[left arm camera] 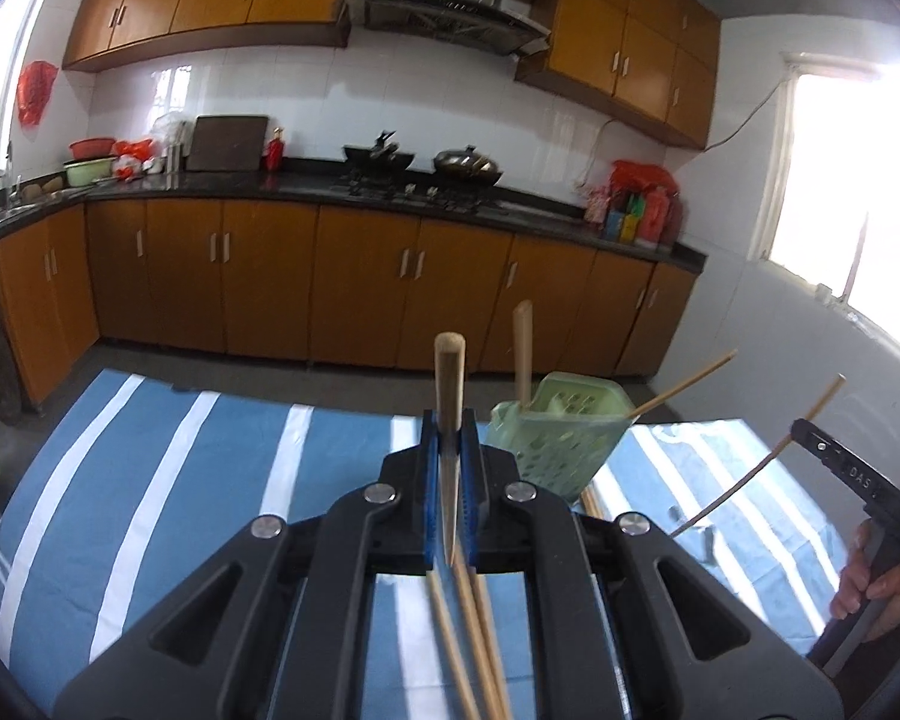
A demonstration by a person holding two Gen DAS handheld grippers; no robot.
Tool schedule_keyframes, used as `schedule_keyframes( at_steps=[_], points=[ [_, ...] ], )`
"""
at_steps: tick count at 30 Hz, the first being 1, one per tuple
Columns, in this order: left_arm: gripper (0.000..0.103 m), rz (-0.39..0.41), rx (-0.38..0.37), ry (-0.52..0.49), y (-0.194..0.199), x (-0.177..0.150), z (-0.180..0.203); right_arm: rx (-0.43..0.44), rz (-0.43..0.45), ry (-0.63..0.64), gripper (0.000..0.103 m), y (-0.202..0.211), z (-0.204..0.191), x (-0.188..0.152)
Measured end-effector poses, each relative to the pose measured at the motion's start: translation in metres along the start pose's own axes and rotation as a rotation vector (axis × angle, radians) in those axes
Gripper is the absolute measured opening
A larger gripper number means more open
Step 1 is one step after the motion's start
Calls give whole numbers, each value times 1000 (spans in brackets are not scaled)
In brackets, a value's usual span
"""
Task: Organize utensils
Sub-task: 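Carry both chopsticks over the green utensil holder, then lower the chopsticks into the holder and open both tools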
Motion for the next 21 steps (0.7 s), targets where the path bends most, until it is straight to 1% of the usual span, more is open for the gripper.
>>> schedule_keyframes(
  at_steps=[5, 9, 12, 16, 17, 18, 21],
  points=[
    [8, 51, -52, -14, 7, 25, 29, 66, 118, -19, 7, 17, -11, 43],
    [8, 117, -99, -13, 11, 47, 57, 67, 207, -14, 7, 20, -20, 72],
    [8, 193, -122, 0, 9, 64, 76, 48, 267, 3, 7, 14, -27, 86],
    [8, 263, -109, 12, -7, 74, 89, 18, 293, 14, 7, -7, -30, 93],
    [8, 268, -101, 14, -14, 74, 90, 7, 289, 17, 7, -14, -30, 93],
    [8, 266, -93, 13, -19, 73, 90, 1, 285, 17, 7, -18, -29, 93],
    [8, 211, -80, 24, -49, 63, 90, -2, 249, 4, 7, -39, -27, 87]
  ],
)
Point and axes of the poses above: each gripper's, at about its wrist camera, not at the fingertips, and y roughly against the way its jaws point, z to its right, x to its top, the point moved 5 cm from there along -y, roughly the way its jaws point, and after that the axes turned 15 degrees about y, right-handed, at the moved point
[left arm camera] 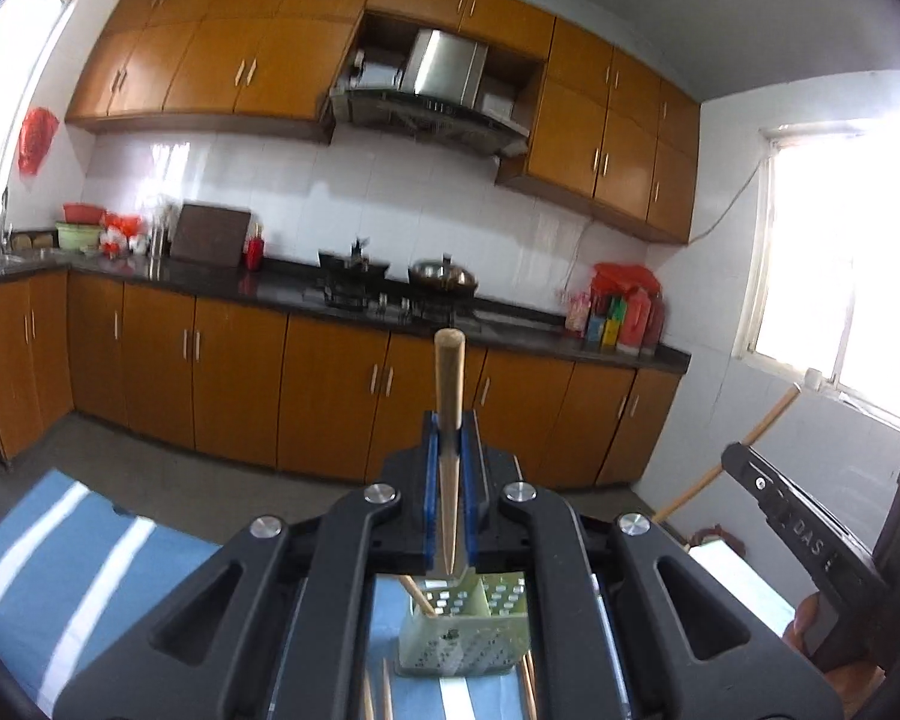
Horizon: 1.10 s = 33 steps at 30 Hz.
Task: Organize utensils
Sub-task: 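Lower the chopsticks into the holder and open both tools, then move both open tools back down over the remaining chopsticks on the cloth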
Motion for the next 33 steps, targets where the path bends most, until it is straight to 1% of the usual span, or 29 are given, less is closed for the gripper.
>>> schedule_keyframes(
  at_steps=[4, 8, 10, 13, 15, 16, 17, 21, 25, 27, 28, 30, 32, 33],
  points=[
    [8, -57, 17, -1, -23, -19, -9, 13, -66, -17, 7, -20, 1, -18],
    [8, -110, 22, 3, -35, -33, -17, 29, -112, -19, 8, -27, -4, -31],
    [8, -128, 25, 6, -38, -36, -22, 32, -126, -16, 8, -27, -6, -35],
    [8, -131, 30, 6, -36, -37, -28, 28, -137, -5, 9, -24, -8, -36],
    [10, -129, 32, 10, -33, -36, -30, 27, -138, -8, 18, -21, -7, -33],
    [10, -126, 34, 13, -31, -34, -30, 22, -134, -10, 31, -18, -7, -31],
    [11, -124, 35, 16, -29, -33, -32, 15, -125, -11, 34, -14, -6, -29],
    [18, -107, 45, 20, -10, -28, -39, -6, -106, 6, 34, 8, 0, -24],
    [23, -113, 78, 11, 15, -32, -55, -35, -127, -7, 34, 33, 14, -36],
    [25, -130, 101, 5, 25, -40, -67, -44, -172, -17, 34, 41, 21, -53],
    [25, -151, 125, -2, 30, -50, -78, -49, -201, -16, 34, 43, 23, -63],
    [26, -182, 160, -17, 34, -64, -94, -53, -290, -16, 34, 42, 25, -92],
    [27, -246, 205, -30, 33, -87, -113, -28, -405, -9, 34, 35, 21, -131],
    [27, -297, 225, -25, 30, -104, -125, -22, -449, -4, 33, 32, 18, -146]
  ],
)
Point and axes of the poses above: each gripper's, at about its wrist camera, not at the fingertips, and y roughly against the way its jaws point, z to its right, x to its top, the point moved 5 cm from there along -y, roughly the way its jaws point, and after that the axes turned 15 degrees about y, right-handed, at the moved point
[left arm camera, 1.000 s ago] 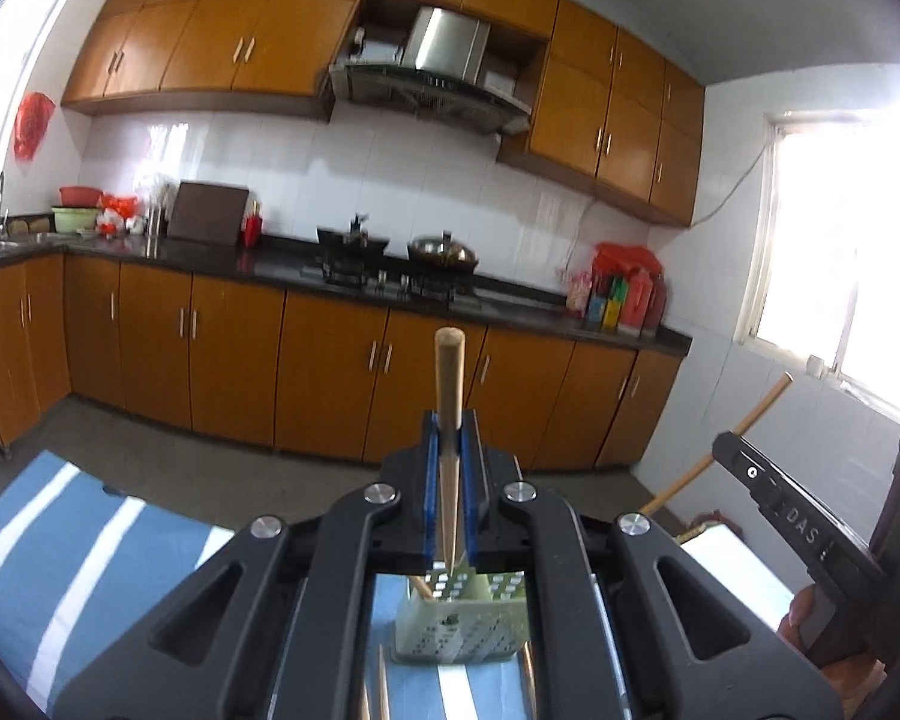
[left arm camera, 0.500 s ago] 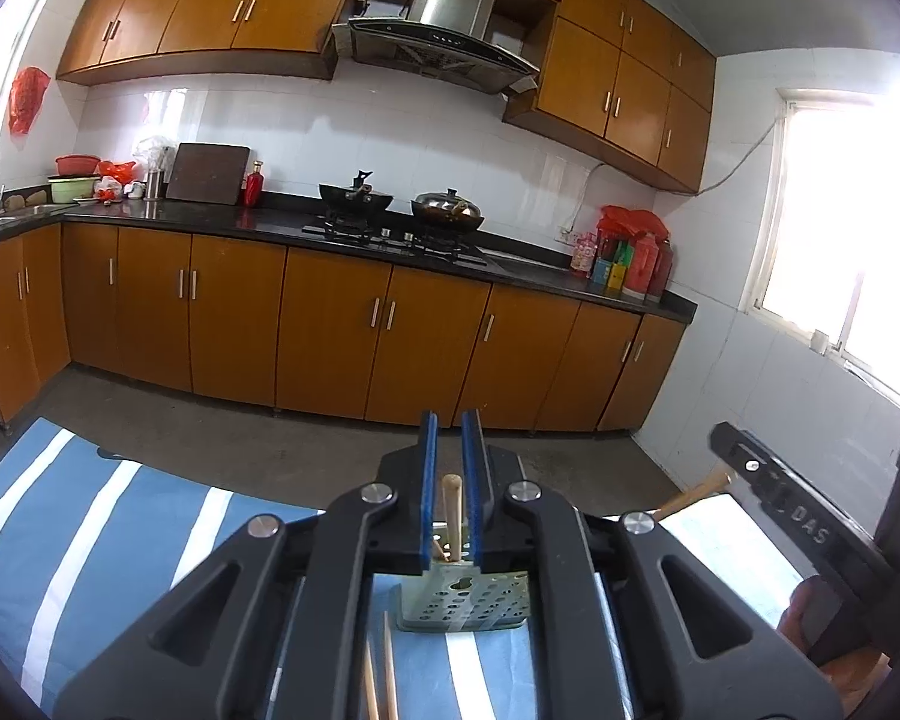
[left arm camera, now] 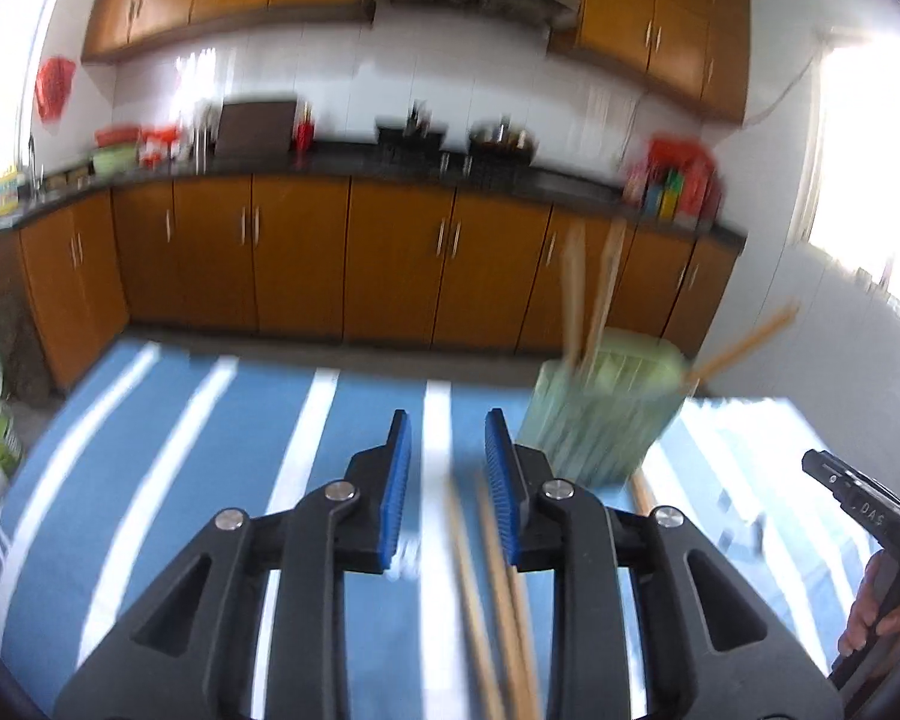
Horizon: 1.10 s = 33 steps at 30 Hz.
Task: Organize utensils
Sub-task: 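Move both open tools back down over the remaining chopsticks on the cloth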
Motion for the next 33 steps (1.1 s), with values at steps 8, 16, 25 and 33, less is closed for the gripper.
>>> schedule_keyframes(
  at_steps=[8, 16, 25, 33],
  points=[
    [27, -204, 37, 1, -34, -69, -31, 118, -259, 4, 17, -61, -45, -78],
    [32, -251, 27, 17, -44, -84, -29, 111, -300, 46, 17, -71, -55, -89],
    [32, -302, 12, 28, -56, -97, -20, 18, -294, 67, 7, -73, -40, -93],
    [31, -352, 37, -9, -70, -116, -11, -107, -308, -48, 7, -69, 7, -95]
  ],
)
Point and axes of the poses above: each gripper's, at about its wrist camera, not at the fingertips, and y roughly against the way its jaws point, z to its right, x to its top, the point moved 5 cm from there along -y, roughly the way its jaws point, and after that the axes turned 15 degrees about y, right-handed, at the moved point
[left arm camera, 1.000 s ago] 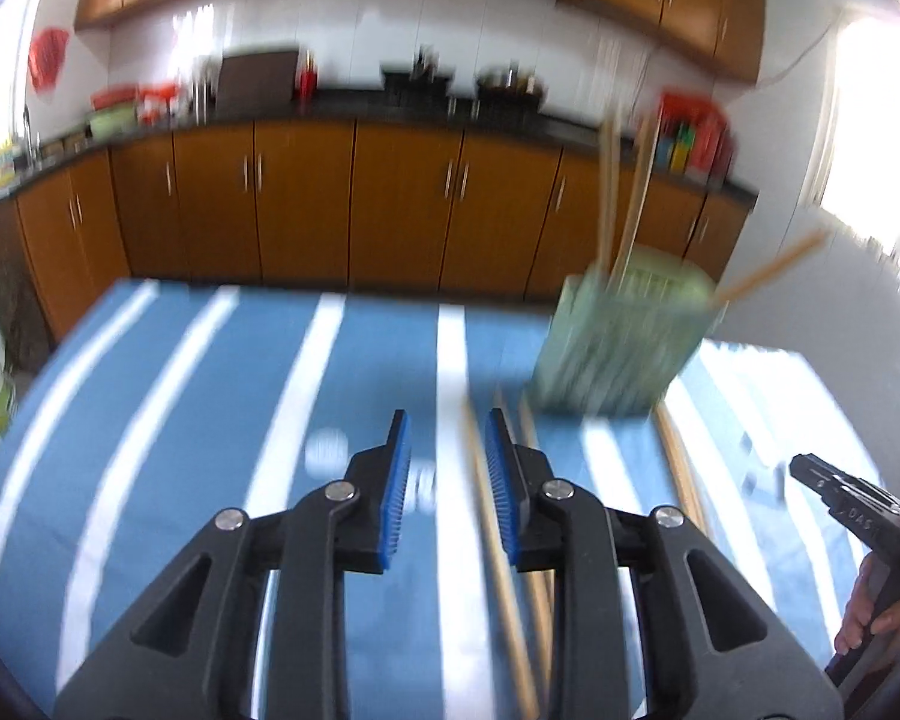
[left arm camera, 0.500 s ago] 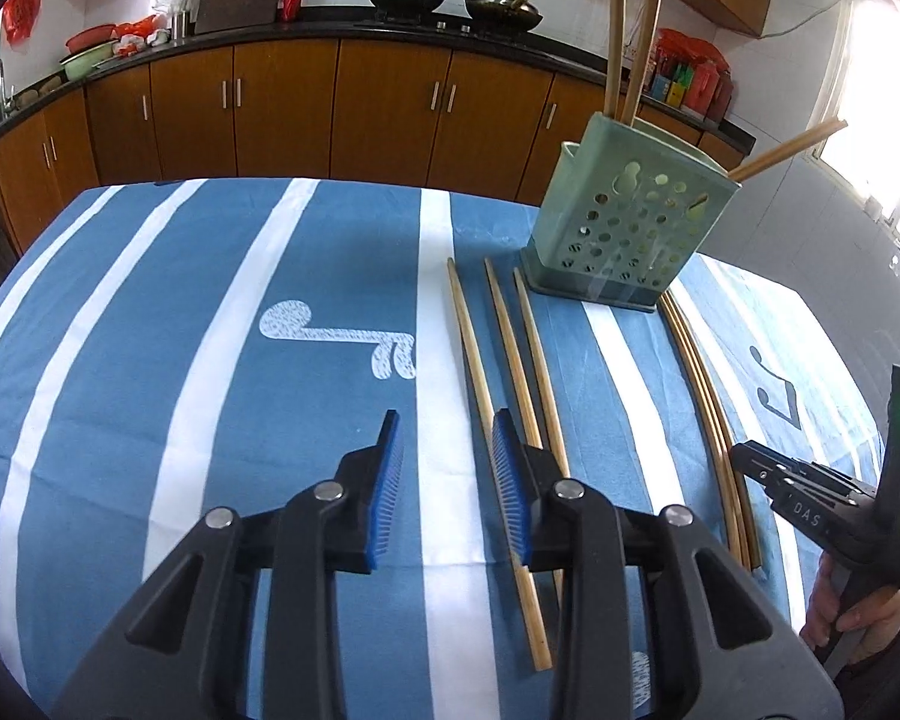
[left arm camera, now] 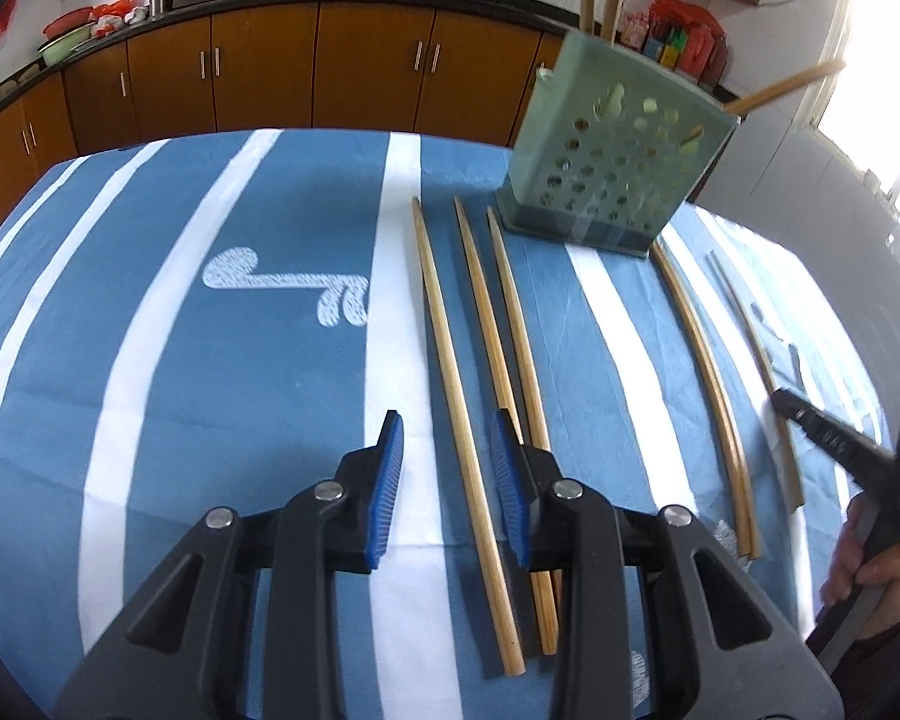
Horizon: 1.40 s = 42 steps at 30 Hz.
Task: Organize utensils
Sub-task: 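Move both open tools back down over the remaining chopsticks on the cloth, then grasp a wooden chopstick with the right tool while the left tool grasps another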
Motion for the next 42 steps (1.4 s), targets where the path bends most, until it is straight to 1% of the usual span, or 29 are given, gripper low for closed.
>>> schedule_keyframes(
  at_steps=[5, 6, 8, 12, 16, 22, 25, 28, 38, 42],
  points=[
    [17, -10, 48, -42, -12, -8, 7, -5, 5, 19, 7, 0, -1, 0],
    [16, -8, 60, -46, -14, -10, 7, -3, 6, 21, 7, 1, -2, 0],
    [9, 11, 81, -53, -15, -9, 7, -2, 8, 33, 7, 1, -3, 0],
    [8, 27, 99, -33, -18, -3, 1, 17, 14, 60, 7, 0, -9, 1],
    [8, 38, 130, -8, -22, 12, -14, 28, 23, 81, 7, -3, -14, 6],
    [8, 42, 112, -12, -30, 26, -17, 43, 39, 127, 7, -10, -23, 15],
    [10, 52, 100, -8, -31, 27, -18, 31, 44, 151, 8, -11, -26, 16],
    [11, 68, 103, -34, -30, 24, -16, 36, 48, 148, 8, -10, -25, 16],
    [12, 63, 85, -21, -29, 25, -17, 19, 45, 162, 8, -11, -27, 16],
    [12, 66, 102, -35, -30, 25, -14, 19, 45, 162, 8, -10, -27, 15]
  ],
)
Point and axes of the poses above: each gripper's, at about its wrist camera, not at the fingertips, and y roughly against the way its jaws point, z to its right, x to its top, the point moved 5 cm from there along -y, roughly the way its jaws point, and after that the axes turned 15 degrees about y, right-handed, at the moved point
